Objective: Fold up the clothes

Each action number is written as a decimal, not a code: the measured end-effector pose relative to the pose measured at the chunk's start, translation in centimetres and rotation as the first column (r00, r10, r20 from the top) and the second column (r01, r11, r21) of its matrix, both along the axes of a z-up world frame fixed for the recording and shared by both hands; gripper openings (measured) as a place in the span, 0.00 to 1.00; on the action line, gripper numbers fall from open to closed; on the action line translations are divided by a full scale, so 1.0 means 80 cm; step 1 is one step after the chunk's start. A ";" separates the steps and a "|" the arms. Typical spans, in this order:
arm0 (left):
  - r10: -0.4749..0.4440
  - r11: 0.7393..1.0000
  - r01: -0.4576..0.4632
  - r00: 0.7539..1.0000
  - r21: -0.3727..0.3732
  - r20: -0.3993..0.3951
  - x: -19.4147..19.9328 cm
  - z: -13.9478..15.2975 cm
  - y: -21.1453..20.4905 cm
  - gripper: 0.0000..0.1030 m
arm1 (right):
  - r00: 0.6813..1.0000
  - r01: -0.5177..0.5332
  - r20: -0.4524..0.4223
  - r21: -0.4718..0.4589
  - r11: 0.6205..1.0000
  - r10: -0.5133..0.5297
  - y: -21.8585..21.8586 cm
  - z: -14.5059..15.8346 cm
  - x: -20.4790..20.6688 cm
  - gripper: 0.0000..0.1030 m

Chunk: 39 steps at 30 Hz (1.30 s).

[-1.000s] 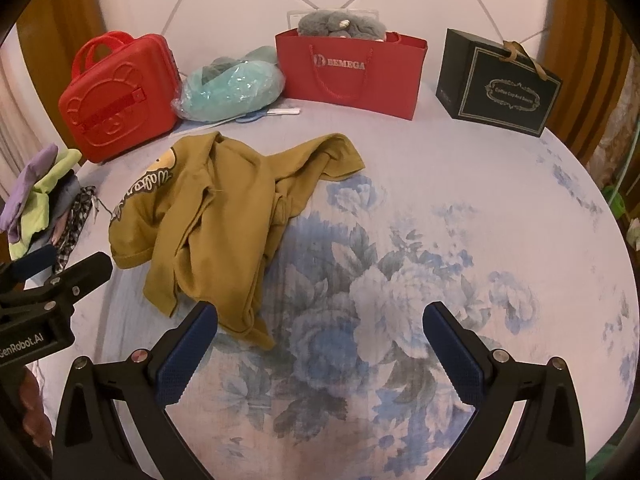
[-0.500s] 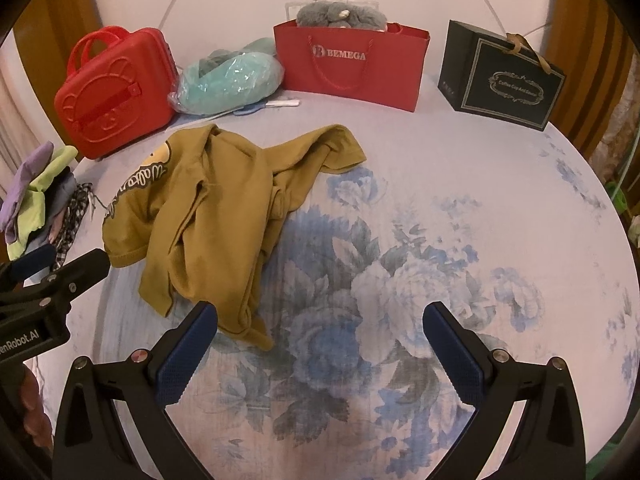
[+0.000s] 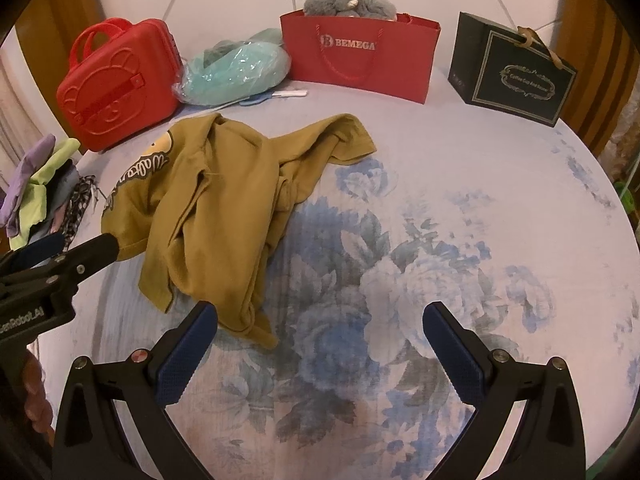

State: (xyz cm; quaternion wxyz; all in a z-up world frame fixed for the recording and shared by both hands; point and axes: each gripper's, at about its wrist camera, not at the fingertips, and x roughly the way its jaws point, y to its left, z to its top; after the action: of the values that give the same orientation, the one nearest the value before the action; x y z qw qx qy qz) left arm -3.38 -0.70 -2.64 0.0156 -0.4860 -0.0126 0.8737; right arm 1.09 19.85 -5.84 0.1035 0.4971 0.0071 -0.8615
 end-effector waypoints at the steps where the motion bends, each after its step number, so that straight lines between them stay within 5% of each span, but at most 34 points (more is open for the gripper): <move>1: -0.002 1.000 0.002 1.000 0.001 0.002 -0.003 -0.001 0.000 1.00 | 1.000 -0.008 0.002 -0.003 1.000 0.008 -0.002 -0.001 0.000 1.00; 14: -0.070 0.998 0.070 0.997 0.000 0.041 -0.055 -0.047 0.016 0.94 | 0.993 -0.093 0.065 -0.049 0.994 0.096 -0.024 -0.027 -0.016 1.00; 16: -0.087 0.996 0.086 0.995 0.017 0.058 -0.064 -0.055 0.016 0.83 | 0.990 -0.111 0.079 -0.078 0.991 0.117 -0.026 -0.031 -0.022 0.92; 18: -0.100 0.994 0.097 0.992 0.044 0.081 -0.073 -0.064 0.014 0.38 | 0.984 -0.136 0.101 -0.104 0.985 0.147 -0.032 -0.037 -0.029 0.77; 20: -0.103 0.992 0.095 0.989 0.084 0.103 -0.082 -0.073 0.008 0.17 | 0.977 -0.154 0.125 -0.136 0.979 0.171 -0.038 -0.045 -0.035 0.70; 23: -0.082 0.987 0.066 0.991 0.148 0.106 -0.088 -0.077 -0.006 0.09 | 0.962 -0.188 0.159 -0.201 0.961 0.222 -0.052 -0.062 -0.045 0.48; 25: -0.063 0.988 0.048 0.993 0.150 0.095 -0.088 -0.072 -0.016 0.07 | 0.951 -0.206 0.180 -0.230 0.951 0.250 -0.061 -0.072 -0.050 0.27; 28: -0.034 0.990 0.025 0.997 0.140 0.062 -0.082 -0.051 -0.038 0.07 | 0.957 -0.211 0.154 -0.208 0.955 0.245 -0.064 -0.066 -0.054 0.12; 32: 0.002 0.985 -0.006 1.000 0.170 0.026 -0.068 -0.020 -0.070 0.07 | 0.984 -0.152 0.061 -0.204 0.967 0.167 -0.030 -0.023 -0.061 0.08; 37: -0.058 0.954 0.051 0.998 0.295 0.015 -0.030 0.019 -0.071 0.07 | 0.996 -0.079 -0.066 -0.244 0.966 0.065 0.031 0.052 -0.051 0.08; 39: -0.094 0.958 0.094 0.995 0.272 -0.015 -0.011 0.040 -0.058 0.20 | 0.990 -0.097 -0.121 -0.232 0.968 0.070 0.040 0.083 -0.031 0.08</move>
State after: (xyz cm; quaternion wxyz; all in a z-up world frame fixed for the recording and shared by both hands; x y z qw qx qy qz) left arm -4.28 -5.31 0.57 0.1238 -0.4784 -0.1097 0.8624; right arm -1.42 23.04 0.81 0.1977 0.4312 -0.0693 -0.8776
